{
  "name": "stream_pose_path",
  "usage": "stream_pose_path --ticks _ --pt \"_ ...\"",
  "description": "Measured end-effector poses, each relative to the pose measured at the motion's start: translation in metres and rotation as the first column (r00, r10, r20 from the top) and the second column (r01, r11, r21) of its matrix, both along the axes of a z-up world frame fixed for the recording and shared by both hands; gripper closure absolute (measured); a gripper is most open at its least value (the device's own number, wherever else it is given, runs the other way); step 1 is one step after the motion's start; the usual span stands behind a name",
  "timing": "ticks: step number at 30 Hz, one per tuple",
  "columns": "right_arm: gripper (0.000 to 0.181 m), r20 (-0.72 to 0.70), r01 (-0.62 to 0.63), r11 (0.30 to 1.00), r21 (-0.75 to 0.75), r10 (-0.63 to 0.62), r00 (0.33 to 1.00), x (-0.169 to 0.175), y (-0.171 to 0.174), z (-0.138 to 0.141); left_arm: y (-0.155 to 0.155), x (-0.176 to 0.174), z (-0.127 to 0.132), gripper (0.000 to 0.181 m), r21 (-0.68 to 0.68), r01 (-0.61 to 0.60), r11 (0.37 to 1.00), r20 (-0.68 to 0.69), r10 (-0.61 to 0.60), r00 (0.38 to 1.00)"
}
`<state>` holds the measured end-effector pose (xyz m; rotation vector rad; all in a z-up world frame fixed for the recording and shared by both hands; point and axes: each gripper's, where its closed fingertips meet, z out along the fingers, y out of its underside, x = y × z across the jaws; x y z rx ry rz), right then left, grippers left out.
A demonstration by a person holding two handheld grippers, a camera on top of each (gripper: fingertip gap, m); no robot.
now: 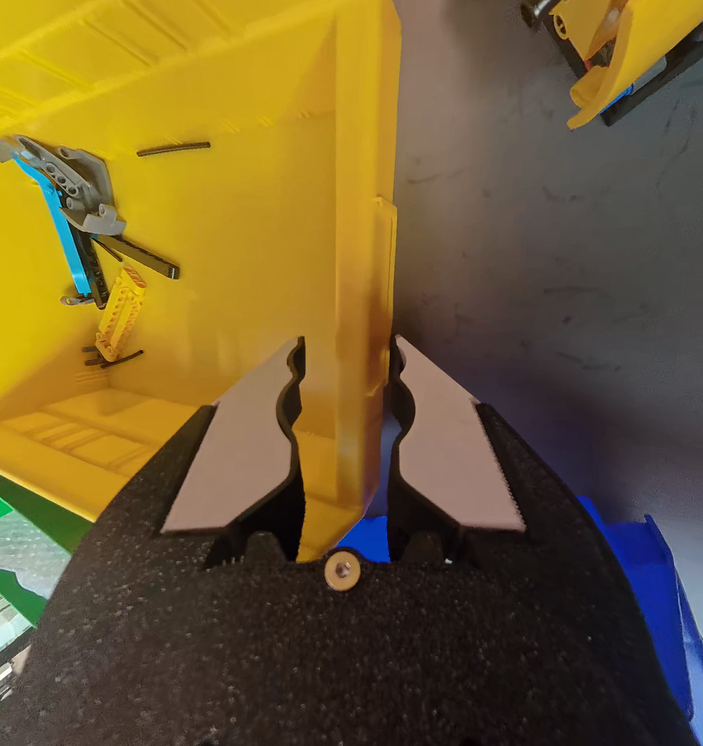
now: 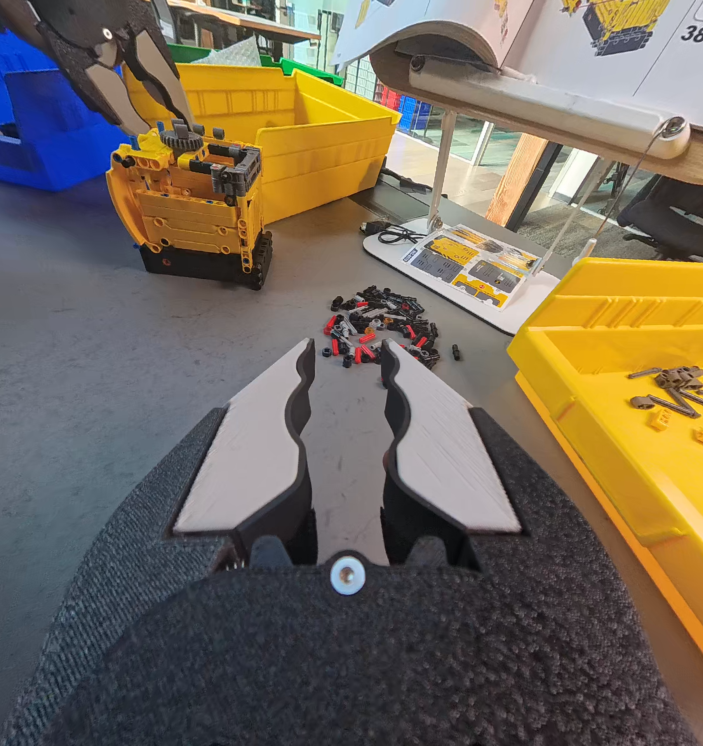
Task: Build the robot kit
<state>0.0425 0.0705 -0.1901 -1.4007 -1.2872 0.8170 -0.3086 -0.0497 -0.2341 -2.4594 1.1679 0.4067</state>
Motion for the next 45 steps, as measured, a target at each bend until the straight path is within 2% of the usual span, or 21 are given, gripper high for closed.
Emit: stream_pose_path --ticks 5,8,10,15,18,19,24,29,37,45 --pt "0.149 0.000 -0.002 1.000 -0.001 0.002 1.000 0.000 0.000 0.000 -0.007 0.014 0.021 0.140 -0.031 -0.022 0.999 0.167 0.027 0.986" --pt "0.149 0.005 -0.003 1.000 0.003 0.003 1.000 0.000 -0.001 -0.001 -0.005 0.016 0.035 0.142 -0.006 -0.029 1.000 0.205 0.030 0.978" --pt "0.149 0.009 -0.004 1.000 0.006 0.004 1.000 -0.001 -0.001 -0.002 -0.007 0.021 0.033 0.139 -0.032 -0.029 0.999 0.217 0.036 0.975" --pt "0.149 0.013 -0.006 1.000 0.008 0.006 1.000 -0.001 -0.002 -0.003 -0.006 0.025 0.008 0.140 -0.086 -0.035 0.996 0.130 0.046 0.990" --pt "0.149 0.012 -0.005 1.000 0.004 0.005 1.000 -0.001 -0.002 -0.003 -0.001 0.017 -0.003 0.156 -0.084 -0.052 0.995 0.029 0.054 0.998" --pt "0.149 0.013 -0.005 1.000 0.005 0.005 1.000 -0.001 -0.002 -0.003 0.000 0.016 -0.004 0.156 -0.087 -0.050 0.995 0.018 0.052 0.998" --pt "0.149 0.015 -0.005 1.000 0.007 0.005 1.000 -0.001 -0.002 -0.003 0.004 0.019 -0.004 0.157 -0.044 0.002 0.999 -0.072 -0.005 0.997" --pt "0.149 0.016 -0.006 1.000 0.008 0.005 1.000 -0.001 -0.002 -0.004 0.006 0.020 -0.003 0.156 0.013 -0.019 1.000 -0.115 0.020 0.993" --pt "0.149 0.017 -0.006 1.000 0.009 0.006 1.000 -0.001 -0.002 -0.004 0.011 0.025 0.016 0.155 0.129 -0.035 0.991 -0.178 0.058 0.982" --pt "0.149 0.021 -0.007 1.000 0.011 0.007 1.000 -0.002 -0.002 -0.004 0.018 0.030 0.024 0.155 0.242 0.016 0.970 -0.227 0.040 0.973"
